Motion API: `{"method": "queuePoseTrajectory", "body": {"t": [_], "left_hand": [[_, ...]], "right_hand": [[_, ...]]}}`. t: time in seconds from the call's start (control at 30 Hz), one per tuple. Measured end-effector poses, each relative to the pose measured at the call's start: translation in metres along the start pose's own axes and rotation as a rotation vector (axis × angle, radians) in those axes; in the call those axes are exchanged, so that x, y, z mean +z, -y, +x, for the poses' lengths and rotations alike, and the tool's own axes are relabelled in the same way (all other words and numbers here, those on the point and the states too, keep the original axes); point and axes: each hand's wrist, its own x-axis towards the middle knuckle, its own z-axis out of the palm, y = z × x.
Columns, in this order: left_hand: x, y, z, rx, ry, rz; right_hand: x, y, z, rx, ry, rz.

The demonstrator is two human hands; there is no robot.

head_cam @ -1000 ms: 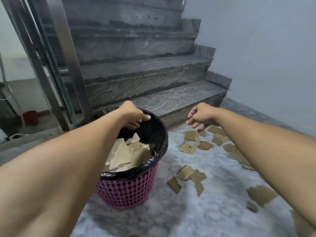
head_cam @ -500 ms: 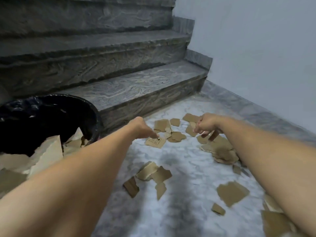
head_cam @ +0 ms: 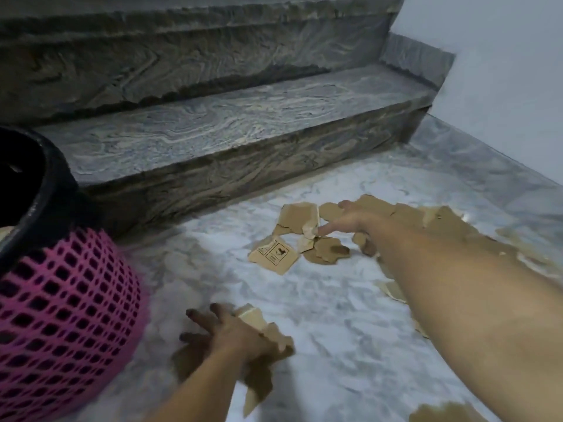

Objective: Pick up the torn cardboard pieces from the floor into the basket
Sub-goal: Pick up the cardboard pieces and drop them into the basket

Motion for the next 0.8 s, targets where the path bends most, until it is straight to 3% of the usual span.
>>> {"method": "queuePoseTrajectory", "body": {"t": [0.2, 0.47, 0.7, 0.8], "left_hand": [[0.02, 0.005, 0.002, 0.082, -0.13, -0.072], [0.016, 0.007, 0.011, 0.503, -0.278, -0.06], [0.006, 0.03, 0.02, 0.496, -0.355, 0.001], [0.001, 0.043, 0.017, 0.553, -0.294, 0.022]], "right_hand": [[0.028, 0.011, 0.058, -0.123, 0.036, -0.562], [0.054, 0.031, 0.074, -0.269, 0.131, -0.635], [0.103, 0.041, 0.034, -0.466, 0.198, -0.793], [0.12, 0.031, 0.014, -0.518, 0.251, -0.792]]}}
